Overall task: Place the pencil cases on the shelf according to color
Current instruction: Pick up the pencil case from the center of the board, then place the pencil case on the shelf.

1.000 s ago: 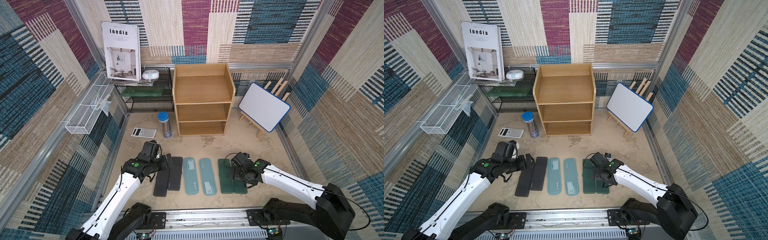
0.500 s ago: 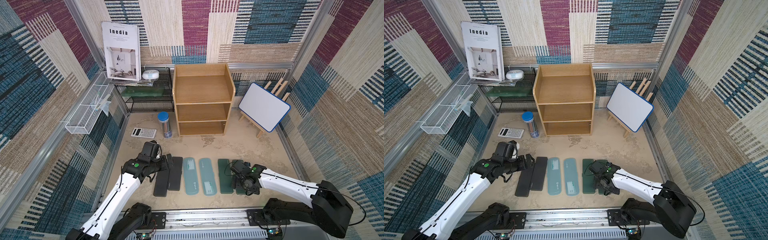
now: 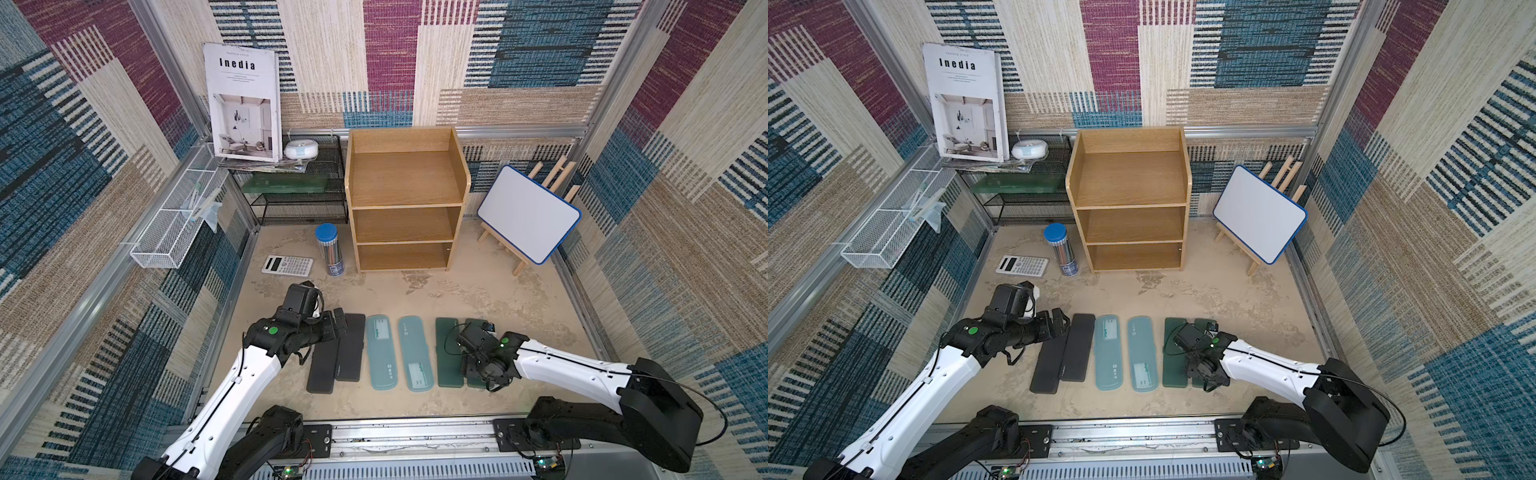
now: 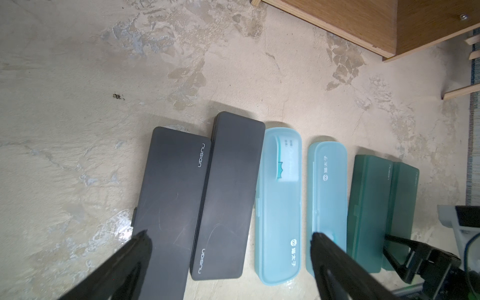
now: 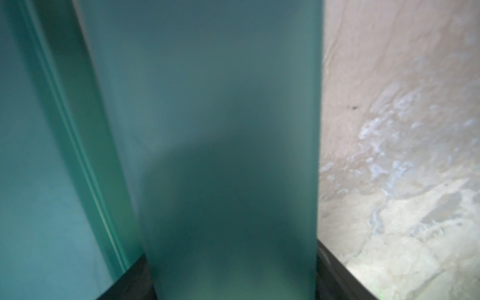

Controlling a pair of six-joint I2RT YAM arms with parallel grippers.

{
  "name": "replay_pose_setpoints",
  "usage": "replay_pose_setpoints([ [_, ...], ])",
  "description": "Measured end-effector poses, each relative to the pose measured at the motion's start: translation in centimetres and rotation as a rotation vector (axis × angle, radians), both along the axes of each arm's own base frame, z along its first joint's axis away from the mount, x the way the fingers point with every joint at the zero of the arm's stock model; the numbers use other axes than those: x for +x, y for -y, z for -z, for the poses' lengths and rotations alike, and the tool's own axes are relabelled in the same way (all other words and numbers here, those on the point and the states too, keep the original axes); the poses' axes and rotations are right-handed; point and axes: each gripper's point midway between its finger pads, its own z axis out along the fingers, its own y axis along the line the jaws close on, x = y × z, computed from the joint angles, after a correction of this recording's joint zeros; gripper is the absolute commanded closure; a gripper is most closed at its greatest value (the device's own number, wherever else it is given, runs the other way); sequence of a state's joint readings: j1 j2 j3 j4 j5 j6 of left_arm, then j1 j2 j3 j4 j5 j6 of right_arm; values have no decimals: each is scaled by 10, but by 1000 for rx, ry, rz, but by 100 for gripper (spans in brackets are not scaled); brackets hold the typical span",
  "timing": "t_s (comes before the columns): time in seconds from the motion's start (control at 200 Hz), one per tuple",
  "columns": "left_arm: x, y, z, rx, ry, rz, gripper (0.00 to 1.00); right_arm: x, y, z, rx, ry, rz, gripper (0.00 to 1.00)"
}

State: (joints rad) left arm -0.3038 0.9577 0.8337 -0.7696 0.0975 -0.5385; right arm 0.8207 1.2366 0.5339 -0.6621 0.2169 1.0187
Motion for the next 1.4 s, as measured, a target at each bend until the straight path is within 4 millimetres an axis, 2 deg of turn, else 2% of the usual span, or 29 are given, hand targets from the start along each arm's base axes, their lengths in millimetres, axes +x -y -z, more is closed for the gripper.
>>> replay_pose_setpoints([
  [0.085,0,0,0,1,-1,0,0,1,-2,-3,3,24,-8,36],
  [0.19,2,0,-4,-1,9,0,1,-3,-3,-12,19,29,-14,41],
  [0.321,13,0,-27,3,63,-5,1,0,-10,-34,54,67,-21,41],
  [0.521,29,10,-66,-41,136,9,0,18,-30,-83,108,149,-53,41],
  [0.716,53,26,-110,-84,207,63,1,47,-57,-153,174,286,-132,39],
  [0.857,70,37,-134,-98,245,106,1,76,-77,-211,198,419,-192,39],
  [0.957,80,41,-144,-97,263,123,0,104,-91,-251,189,510,-229,38],
  [1.087,93,47,-150,-96,268,145,1,153,-106,-301,156,624,-259,38],
  [1.217,102,50,-146,-85,258,162,0,203,-110,-328,107,692,-270,38],
  [1.322,108,51,-141,-76,245,171,0,241,-109,-340,67,730,-269,38],
  [1.403,110,52,-135,-72,231,181,0,263,-115,-346,51,753,-288,38],
])
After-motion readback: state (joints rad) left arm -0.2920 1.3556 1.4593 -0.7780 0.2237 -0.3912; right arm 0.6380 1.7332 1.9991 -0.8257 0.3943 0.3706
